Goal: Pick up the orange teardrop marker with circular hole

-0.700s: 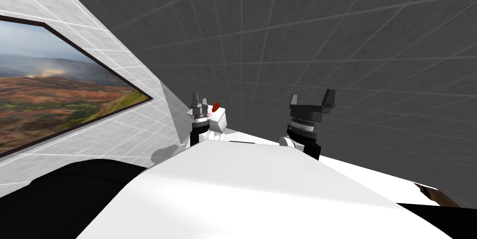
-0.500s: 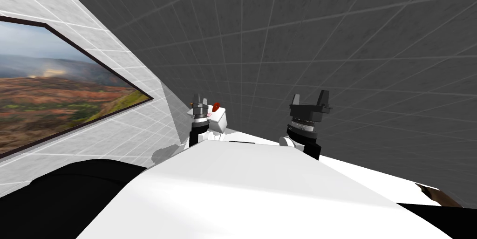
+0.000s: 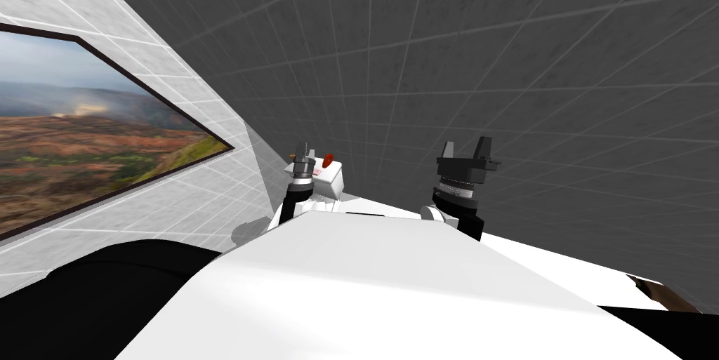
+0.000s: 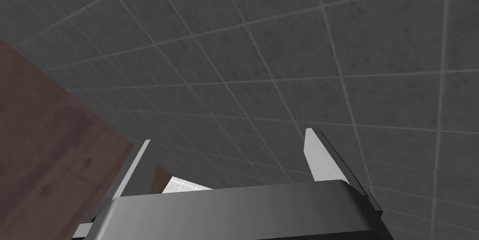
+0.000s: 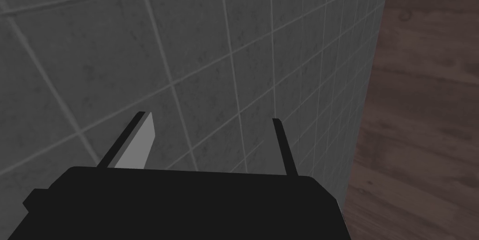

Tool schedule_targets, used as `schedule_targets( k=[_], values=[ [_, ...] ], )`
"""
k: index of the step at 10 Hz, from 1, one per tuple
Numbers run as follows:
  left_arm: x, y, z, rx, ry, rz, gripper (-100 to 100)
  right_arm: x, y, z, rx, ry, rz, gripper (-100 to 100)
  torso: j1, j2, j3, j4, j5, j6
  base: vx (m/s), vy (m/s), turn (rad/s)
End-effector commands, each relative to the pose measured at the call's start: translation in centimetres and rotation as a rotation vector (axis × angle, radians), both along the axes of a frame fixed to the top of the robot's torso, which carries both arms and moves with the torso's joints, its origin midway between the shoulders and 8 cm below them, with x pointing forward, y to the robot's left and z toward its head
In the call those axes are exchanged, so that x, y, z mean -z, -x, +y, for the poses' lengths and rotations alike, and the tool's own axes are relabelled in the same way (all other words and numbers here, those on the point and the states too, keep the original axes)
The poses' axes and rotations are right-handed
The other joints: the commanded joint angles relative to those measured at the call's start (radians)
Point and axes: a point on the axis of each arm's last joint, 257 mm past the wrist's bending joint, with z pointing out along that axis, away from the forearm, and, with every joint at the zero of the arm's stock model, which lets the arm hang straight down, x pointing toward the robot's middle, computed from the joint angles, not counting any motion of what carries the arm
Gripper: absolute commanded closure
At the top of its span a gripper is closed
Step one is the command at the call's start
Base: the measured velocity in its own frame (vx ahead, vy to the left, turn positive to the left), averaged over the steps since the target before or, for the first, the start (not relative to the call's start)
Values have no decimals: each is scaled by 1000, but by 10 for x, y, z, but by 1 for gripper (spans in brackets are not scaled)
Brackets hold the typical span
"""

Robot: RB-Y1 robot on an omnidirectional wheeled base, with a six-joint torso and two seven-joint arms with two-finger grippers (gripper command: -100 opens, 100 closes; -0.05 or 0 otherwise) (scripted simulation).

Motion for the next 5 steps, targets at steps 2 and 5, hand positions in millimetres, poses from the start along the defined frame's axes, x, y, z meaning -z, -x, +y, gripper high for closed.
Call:
schedule_targets(
  k=[2,5],
  values=[
    [13,-5,-5,31,-65,61,-100,0,0,0,0,0,0,0,0,0,0,0,0,0,-25,48,-1],
    [27,-10,-9,61,-135,121,-100,0,0,0,0,0,0,0,1,0,0,0,0,0,-23,46,-8]
  ],
)
